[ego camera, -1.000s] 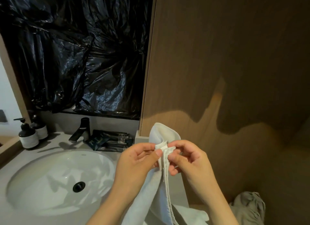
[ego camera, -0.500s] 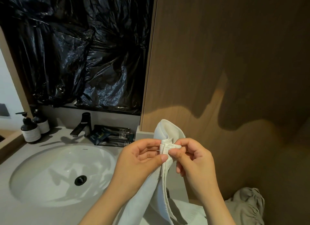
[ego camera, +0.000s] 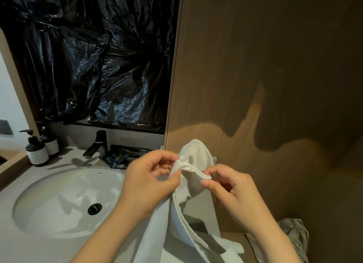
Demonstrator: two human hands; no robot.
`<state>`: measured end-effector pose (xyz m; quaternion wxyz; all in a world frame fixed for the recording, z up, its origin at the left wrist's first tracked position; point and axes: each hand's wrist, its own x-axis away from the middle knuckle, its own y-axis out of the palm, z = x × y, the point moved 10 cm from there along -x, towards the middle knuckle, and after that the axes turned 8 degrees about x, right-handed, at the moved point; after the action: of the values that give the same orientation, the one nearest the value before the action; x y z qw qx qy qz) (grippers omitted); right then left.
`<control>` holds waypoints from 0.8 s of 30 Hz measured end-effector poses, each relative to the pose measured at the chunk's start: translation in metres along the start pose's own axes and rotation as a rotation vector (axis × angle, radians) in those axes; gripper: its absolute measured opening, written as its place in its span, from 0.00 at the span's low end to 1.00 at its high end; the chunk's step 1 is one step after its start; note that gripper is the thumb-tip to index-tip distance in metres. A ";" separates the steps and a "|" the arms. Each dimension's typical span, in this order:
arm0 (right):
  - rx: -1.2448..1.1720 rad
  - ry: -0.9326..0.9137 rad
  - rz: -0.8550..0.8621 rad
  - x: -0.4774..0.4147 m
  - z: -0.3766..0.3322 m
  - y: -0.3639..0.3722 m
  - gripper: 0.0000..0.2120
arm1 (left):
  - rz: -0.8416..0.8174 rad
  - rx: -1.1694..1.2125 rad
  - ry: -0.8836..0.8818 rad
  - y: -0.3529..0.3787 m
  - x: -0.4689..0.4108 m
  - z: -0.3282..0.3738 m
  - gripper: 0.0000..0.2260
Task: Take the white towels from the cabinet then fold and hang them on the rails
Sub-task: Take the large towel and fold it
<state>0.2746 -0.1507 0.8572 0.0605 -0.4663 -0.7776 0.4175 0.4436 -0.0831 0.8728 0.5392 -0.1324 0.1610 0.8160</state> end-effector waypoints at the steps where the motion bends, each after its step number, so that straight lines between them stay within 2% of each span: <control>1: 0.083 0.001 -0.053 0.000 0.003 0.000 0.09 | 0.004 -0.021 0.033 -0.006 -0.003 0.005 0.15; 6: 0.390 -0.140 -0.101 -0.001 -0.012 0.004 0.18 | -0.055 -0.176 0.147 -0.013 -0.018 0.023 0.14; 13: 0.321 -0.348 -0.065 -0.012 -0.062 0.001 0.14 | -0.067 -0.191 0.292 -0.020 -0.058 0.059 0.12; 18: 0.288 -0.356 -0.002 -0.026 -0.071 -0.022 0.14 | -0.090 -0.158 0.271 -0.022 -0.072 0.061 0.12; 24: 0.315 -0.454 0.012 -0.018 -0.083 -0.014 0.10 | -0.055 -0.146 0.241 -0.032 -0.077 0.050 0.12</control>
<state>0.3151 -0.1189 0.9256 -0.0459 -0.3501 -0.6940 0.6275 0.5004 -0.1152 0.9444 0.5272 -0.2728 0.1611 0.7884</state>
